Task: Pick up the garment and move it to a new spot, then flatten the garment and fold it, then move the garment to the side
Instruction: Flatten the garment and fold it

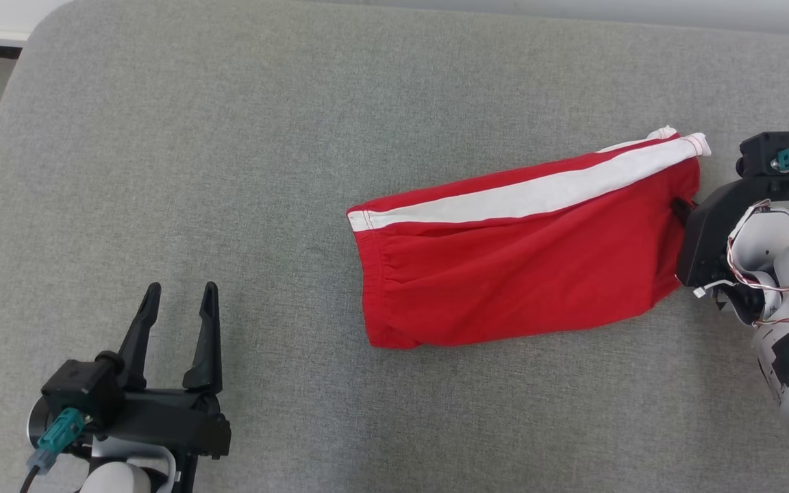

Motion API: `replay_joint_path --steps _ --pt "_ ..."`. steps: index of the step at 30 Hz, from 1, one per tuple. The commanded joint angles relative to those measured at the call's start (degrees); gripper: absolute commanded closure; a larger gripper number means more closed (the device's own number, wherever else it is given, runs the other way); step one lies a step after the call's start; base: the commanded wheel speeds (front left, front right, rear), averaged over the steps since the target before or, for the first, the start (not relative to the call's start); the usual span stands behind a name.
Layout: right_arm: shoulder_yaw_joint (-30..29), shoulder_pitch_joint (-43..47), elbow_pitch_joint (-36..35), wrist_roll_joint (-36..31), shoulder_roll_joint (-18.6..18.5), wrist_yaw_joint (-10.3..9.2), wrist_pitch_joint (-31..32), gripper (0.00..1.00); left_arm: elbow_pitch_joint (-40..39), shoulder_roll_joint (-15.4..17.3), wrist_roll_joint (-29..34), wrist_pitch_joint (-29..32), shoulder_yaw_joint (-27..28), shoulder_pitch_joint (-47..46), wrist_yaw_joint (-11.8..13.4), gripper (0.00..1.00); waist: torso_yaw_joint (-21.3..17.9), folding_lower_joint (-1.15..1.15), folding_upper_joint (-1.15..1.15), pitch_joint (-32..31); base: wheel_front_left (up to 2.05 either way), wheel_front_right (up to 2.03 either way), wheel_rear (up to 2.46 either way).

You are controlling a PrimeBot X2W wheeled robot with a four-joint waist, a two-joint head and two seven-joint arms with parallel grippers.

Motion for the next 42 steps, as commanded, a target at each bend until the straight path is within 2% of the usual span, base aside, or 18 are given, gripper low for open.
replay_joint_path --steps 1,12,20,21,26,29,34,38,42 --pt "0.1 1.9 2.0 -0.9 -0.2 -0.27 0.2 1.0 0.0 -0.4 0.5 -0.1 0.2 -0.4 0.0 0.0 -0.2 0.0 0.01 -0.4 0.0 0.0 0.0" --pt "-3.8 3.9 1.4 -6.4 -3.9 -0.21 -6.8 1.0 1.9 -1.3 1.4 -0.1 0.4 1.6 -0.8 0.0 -2.9 0.0 0.01 -5.5 0.0 0.0 0.0" --pt "-7.1 6.9 -1.3 -16.2 -6.7 -0.21 -8.5 1.0 3.3 -1.6 0.8 -0.1 0.4 3.0 -1.0 0.0 -5.3 0.0 0.01 -9.3 0.0 0.0 0.0" --pt "-7.2 7.5 -2.9 -18.8 -6.3 -0.21 -7.8 1.0 4.0 -1.5 0.5 -0.1 0.6 2.9 -1.1 0.0 -5.7 0.0 0.01 -10.1 0.0 0.0 0.0" --pt "-6.2 8.7 -9.7 -22.1 -3.1 -0.21 -5.2 1.0 4.9 -1.7 0.2 -0.1 0.5 3.3 -1.3 0.0 -6.3 0.0 0.01 -11.5 0.0 0.0 0.0" --pt "-3.5 9.1 -14.7 -21.5 -0.7 -0.21 -3.0 1.0 5.1 -1.8 0.1 -0.1 0.3 3.1 -1.3 0.0 -6.4 0.0 0.01 -11.5 0.0 0.0 0.0" --pt "4.1 8.8 -21.1 -18.6 1.9 -0.21 1.2 1.0 4.4 -2.2 0.1 -0.1 0.2 3.2 -1.4 0.0 -5.9 0.0 0.01 -11.4 0.0 0.0 0.0" --pt "8.9 7.8 -22.6 -16.1 4.0 -0.21 4.8 1.0 4.0 -2.4 0.3 -0.1 0.1 3.3 -1.4 0.0 -5.4 0.0 0.01 -10.9 0.0 0.0 0.0" --pt "11.6 7.0 -21.2 -15.1 6.3 -0.21 6.6 1.0 3.8 -2.7 0.1 -0.1 -0.1 3.2 -1.4 0.0 -4.8 0.0 0.01 -10.4 0.0 0.0 0.0"
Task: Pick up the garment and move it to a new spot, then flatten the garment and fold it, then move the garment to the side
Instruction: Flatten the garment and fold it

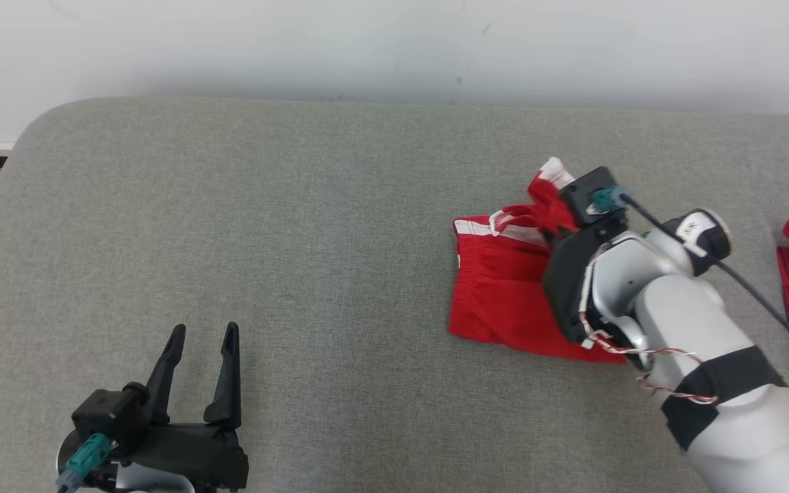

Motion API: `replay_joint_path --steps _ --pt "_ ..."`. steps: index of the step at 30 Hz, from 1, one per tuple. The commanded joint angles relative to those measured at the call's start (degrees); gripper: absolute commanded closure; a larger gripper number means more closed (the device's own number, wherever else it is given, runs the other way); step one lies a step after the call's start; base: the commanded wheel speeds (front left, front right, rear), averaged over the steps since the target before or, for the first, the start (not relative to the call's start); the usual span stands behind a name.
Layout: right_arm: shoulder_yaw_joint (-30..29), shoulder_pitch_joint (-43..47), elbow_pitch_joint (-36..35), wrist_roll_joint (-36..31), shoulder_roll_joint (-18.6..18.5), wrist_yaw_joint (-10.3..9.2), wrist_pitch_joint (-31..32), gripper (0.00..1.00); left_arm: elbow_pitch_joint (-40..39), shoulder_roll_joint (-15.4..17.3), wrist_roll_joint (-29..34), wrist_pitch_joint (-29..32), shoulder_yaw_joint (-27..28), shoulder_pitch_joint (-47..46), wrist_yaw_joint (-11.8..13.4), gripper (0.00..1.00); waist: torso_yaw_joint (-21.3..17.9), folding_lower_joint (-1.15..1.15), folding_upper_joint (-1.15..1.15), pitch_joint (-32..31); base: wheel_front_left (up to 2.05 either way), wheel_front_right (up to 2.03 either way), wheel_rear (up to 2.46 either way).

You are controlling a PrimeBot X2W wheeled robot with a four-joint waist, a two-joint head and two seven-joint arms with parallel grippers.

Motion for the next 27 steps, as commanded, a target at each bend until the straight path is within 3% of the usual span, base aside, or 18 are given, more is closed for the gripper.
replay_joint_path --steps 1,12,13,14,21,27 --pt "0.6 -0.5 1.0 0.1 0.8 -0.18 0.1 1.0 -0.2 -0.2 0.2 0.0 -0.1 0.5 -0.2 0.0 0.4 0.0 0.0 0.3 0.0 0.0 0.0" --pt "3.7 -2.1 7.5 1.5 6.8 -0.18 -2.7 1.0 0.3 -0.7 -0.3 0.0 -0.8 0.5 -0.1 0.0 1.8 0.0 0.0 0.2 0.0 0.0 0.0" --pt "3.8 -2.1 8.3 1.9 7.3 -0.18 -3.1 0.68 0.3 -0.7 -0.3 0.0 -0.8 0.6 -0.1 0.0 1.8 0.0 0.0 0.1 0.0 0.0 0.0" --pt "3.7 -2.2 9.0 2.2 7.6 -0.18 -3.3 0.0 0.4 -0.7 -0.3 0.0 -0.8 0.8 -0.1 0.0 1.9 0.0 0.0 0.0 0.0 0.0 0.0" --pt "-1.1 -3.9 7.8 10.6 9.4 -0.18 -11.5 0.0 0.5 -0.8 -0.2 0.0 -0.8 1.3 -0.2 0.0 2.0 0.0 0.0 -0.9 0.0 0.0 0.0" --pt "-3.7 -1.6 7.2 8.4 3.4 -0.17 -16.7 0.0 0.2 -0.7 0.3 0.0 -0.3 2.1 -0.2 0.0 1.5 0.0 0.0 -1.9 0.0 0.0 0.0"
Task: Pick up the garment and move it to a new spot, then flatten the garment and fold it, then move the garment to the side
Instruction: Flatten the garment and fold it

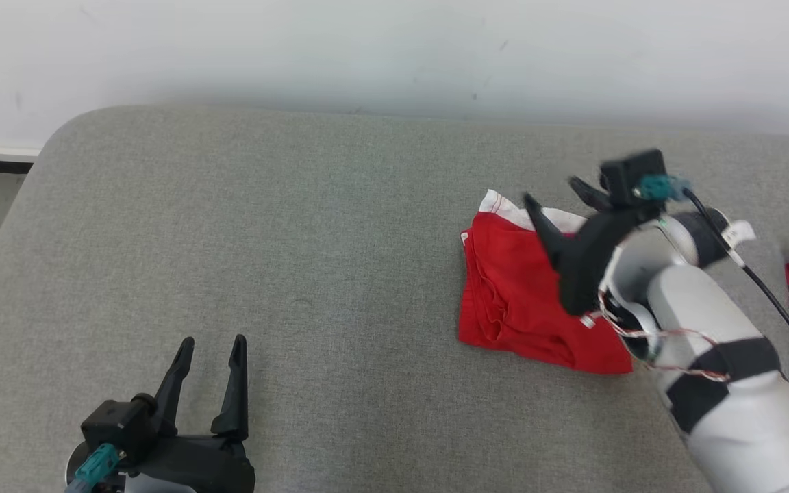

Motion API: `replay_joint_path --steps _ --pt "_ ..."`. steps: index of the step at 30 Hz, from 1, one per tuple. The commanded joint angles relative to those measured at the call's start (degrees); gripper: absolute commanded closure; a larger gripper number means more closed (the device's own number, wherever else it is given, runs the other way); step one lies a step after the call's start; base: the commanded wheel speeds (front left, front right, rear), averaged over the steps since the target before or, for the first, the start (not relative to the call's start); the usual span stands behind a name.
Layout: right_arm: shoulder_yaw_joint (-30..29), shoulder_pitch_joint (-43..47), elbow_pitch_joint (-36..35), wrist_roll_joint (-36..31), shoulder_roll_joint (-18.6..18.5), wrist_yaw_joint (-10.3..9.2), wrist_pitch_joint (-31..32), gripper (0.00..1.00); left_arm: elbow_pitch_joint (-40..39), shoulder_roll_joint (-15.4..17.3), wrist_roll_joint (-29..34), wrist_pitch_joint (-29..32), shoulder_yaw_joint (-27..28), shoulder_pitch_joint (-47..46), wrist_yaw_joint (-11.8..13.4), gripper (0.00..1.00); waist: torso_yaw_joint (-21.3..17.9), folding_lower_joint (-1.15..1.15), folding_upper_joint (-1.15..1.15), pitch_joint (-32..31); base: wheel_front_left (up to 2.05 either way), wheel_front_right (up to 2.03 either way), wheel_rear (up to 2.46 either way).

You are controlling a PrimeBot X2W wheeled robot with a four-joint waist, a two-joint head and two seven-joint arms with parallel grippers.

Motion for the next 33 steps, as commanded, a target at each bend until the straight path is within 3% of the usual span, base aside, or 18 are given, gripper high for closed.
replay_joint_path --steps 1,2,3,4,9,15,21,25,31,32,33 --pt "-0.5 2.7 0.6 -1.7 -1.5 -0.17 -0.9 0.0 -0.2 0.0 0.3 0.0 0.1 1.0 0.1 0.0 -0.3 0.0 0.0 -0.4 0.0 0.0 0.0" --pt "-1.0 3.8 0.8 -2.5 -2.4 -0.18 -1.5 0.26 -0.3 0.0 0.3 0.0 0.2 1.1 0.1 0.0 -0.4 0.0 0.0 -0.4 0.0 0.0 0.0" --pt "-1.7 4.9 1.1 -3.4 -3.3 -0.18 -2.2 0.72 -0.3 0.0 0.3 0.0 0.1 1.1 0.1 0.0 -0.5 0.0 0.0 -0.4 0.0 0.0 0.0" --pt "-2.0 6.2 1.4 -4.4 -3.8 -0.18 -2.8 1.0 -0.3 -0.1 0.2 0.0 0.1 1.1 0.1 0.0 -0.6 0.0 0.0 -0.4 0.0 0.0 0.0" --pt "-3.0 10.6 3.4 -8.2 -0.5 -0.17 -6.7 1.0 -0.6 -0.1 -0.3 0.0 0.3 0.4 0.0 0.0 -1.2 0.0 0.0 0.9 0.0 0.0 0.0" --pt "2.4 10.7 6.7 -9.4 5.5 -0.18 -8.9 1.0 -0.2 0.0 -0.3 0.0 0.1 -0.6 0.0 0.0 -1.1 0.0 0.0 2.0 0.0 0.0 0.0" --pt "10.1 11.3 7.7 -4.9 7.2 -0.18 -9.5 1.0 0.3 0.2 -0.2 0.0 0.0 -1.1 0.0 0.0 -0.9 0.0 0.0 1.8 0.0 0.0 0.0" --pt "16.0 11.5 3.4 3.8 7.2 -0.18 -10.3 1.0 0.4 0.6 0.0 0.0 0.1 -1.0 0.0 0.0 -1.5 0.0 0.0 1.0 0.0 0.0 0.0" --pt "14.4 10.6 -0.4 9.9 7.2 -0.18 -16.3 0.98 -0.7 0.7 0.7 0.0 1.9 -0.2 0.6 0.0 -3.8 0.0 0.0 -1.2 0.0 0.0 0.0" --pt "13.7 10.7 -0.8 9.2 6.8 -0.17 -17.6 0.67 -1.0 0.7 0.8 0.0 2.4 0.2 0.9 0.0 -4.3 0.0 0.0 -1.8 0.0 0.0 0.0" --pt "12.3 11.1 -1.2 8.9 6.2 -0.18 -18.9 0.0 -1.4 0.6 0.8 0.0 2.8 0.6 1.0 0.0 -4.8 0.0 0.0 -2.3 0.0 0.0 0.0"
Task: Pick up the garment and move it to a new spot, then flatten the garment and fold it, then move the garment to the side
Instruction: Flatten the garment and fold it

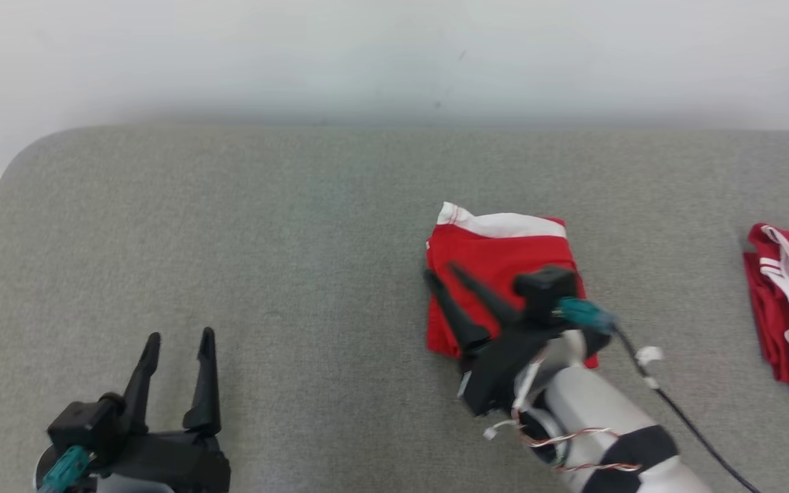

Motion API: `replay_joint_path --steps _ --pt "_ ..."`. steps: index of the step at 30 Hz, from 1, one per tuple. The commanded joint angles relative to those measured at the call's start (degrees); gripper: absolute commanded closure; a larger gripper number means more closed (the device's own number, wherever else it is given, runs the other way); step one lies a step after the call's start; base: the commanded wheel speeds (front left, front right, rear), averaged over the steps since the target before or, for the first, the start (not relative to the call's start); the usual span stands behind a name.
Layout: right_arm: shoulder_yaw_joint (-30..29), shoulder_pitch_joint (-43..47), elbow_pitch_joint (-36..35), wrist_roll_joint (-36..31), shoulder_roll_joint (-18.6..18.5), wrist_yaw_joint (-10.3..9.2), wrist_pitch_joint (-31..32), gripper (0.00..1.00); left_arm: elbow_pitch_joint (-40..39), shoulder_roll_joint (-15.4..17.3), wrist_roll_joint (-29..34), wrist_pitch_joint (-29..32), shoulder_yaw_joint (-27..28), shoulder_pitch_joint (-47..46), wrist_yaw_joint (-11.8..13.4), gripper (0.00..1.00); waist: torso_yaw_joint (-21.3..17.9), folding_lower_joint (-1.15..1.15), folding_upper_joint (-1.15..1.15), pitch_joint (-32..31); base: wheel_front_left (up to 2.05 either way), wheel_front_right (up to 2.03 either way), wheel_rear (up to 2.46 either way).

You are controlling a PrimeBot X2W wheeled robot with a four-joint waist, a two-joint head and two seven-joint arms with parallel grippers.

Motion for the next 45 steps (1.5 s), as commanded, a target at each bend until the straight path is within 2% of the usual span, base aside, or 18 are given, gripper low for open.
replay_joint_path --steps 1,6,11,17,26,45 --pt "-1.6 1.1 -0.3 -0.3 -1.1 -0.17 -1.4 0.0 -0.5 0.1 0.5 0.0 0.7 1.2 0.3 0.0 -2.0 0.0 0.0 -2.1 0.0 0.0 0.0" --pt "-10.0 4.9 -3.4 -3.0 -3.1 -0.17 -5.7 0.0 -2.8 -0.2 0.6 0.0 3.3 3.4 1.4 0.0 -4.4 0.0 0.0 -5.0 0.0 0.0 0.0" --pt "-20.0 11.4 -8.7 -6.5 -5.8 -0.17 -6.4 0.0 -5.1 -0.5 1.2 0.0 4.1 6.0 1.0 0.0 -6.6 0.0 0.0 -7.1 0.0 0.0 0.0" --pt "-25.9 17.8 -12.0 -8.2 -8.3 -0.17 -5.4 0.0 -6.2 -0.7 1.7 0.0 3.7 8.6 0.2 0.0 -7.2 0.0 0.0 -8.1 0.0 0.0 0.0" --pt "-29.1 23.6 -12.4 -8.9 -9.6 -0.17 -6.1 0.0 -5.8 -0.8 3.6 0.0 4.2 12.4 -0.5 0.0 -7.4 0.0 0.0 -9.4 0.0 0.0 0.0" --pt "-33.8 29.2 -11.8 -10.6 -7.1 -0.17 -7.1 0.0 -5.1 -0.9 4.5 0.0 6.4 16.1 -0.9 0.0 -6.9 0.0 0.0 -11.8 0.0 0.0 0.0"
